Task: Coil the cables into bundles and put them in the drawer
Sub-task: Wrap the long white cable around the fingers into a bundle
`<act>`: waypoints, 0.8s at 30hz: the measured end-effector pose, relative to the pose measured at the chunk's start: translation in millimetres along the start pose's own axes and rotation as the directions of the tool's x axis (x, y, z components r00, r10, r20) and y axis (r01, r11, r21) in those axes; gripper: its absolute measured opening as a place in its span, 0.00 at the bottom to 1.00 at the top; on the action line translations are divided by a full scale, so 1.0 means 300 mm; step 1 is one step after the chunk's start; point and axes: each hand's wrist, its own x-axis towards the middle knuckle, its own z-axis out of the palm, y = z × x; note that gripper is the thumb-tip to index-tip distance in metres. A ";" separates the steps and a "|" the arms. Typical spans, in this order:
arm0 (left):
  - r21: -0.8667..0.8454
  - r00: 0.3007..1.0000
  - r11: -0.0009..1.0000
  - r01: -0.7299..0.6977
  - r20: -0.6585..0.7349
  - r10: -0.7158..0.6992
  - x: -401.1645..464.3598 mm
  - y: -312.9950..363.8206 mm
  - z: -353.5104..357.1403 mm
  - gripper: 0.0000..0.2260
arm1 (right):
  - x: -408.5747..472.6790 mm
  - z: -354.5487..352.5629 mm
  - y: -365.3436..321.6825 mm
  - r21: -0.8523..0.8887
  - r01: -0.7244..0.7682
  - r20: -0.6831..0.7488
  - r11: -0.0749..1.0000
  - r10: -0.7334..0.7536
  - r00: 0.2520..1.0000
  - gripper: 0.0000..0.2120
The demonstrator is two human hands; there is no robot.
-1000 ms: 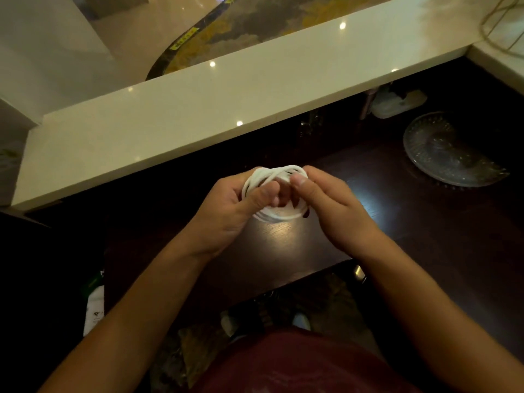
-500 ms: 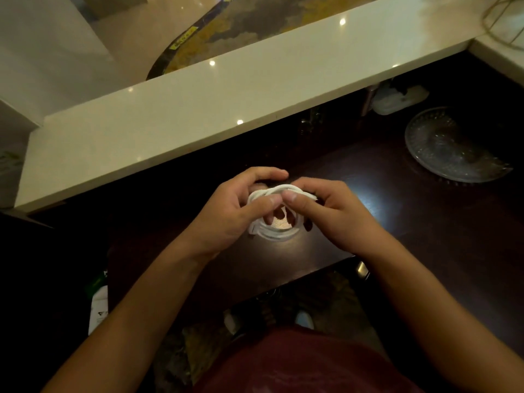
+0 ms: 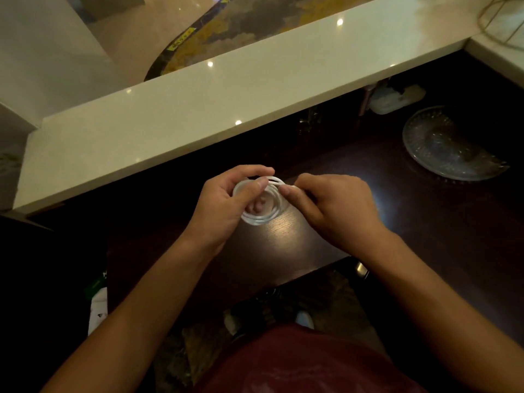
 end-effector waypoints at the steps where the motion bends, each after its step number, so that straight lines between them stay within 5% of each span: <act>1: -0.006 1.000 1.000 -0.006 -0.021 0.005 0.002 -0.005 -0.002 0.08 | 0.000 0.000 -0.004 0.007 0.005 0.006 1.000 -0.005 1.000 0.26; 7: -0.098 0.994 0.992 0.076 -0.071 -0.083 0.012 -0.038 -0.013 0.05 | 0.004 -0.034 -0.005 0.437 -0.019 0.055 0.899 -0.005 0.998 0.19; 12: -0.153 0.994 0.983 0.105 0.036 -0.101 -0.001 -0.054 -0.022 0.07 | 0.005 -0.065 -0.007 0.661 -0.070 0.001 0.747 0.093 0.996 0.18; 16: -0.134 0.991 0.988 0.071 0.121 -0.055 -0.017 -0.031 -0.024 0.14 | 0.014 -0.062 0.002 0.764 -0.102 -0.018 0.637 0.178 0.984 0.19; 24: -0.292 0.978 0.956 0.027 0.204 0.035 -0.025 -0.007 0.002 0.09 | 0.021 -0.038 0.019 0.877 -0.166 0.013 0.451 0.323 0.946 0.20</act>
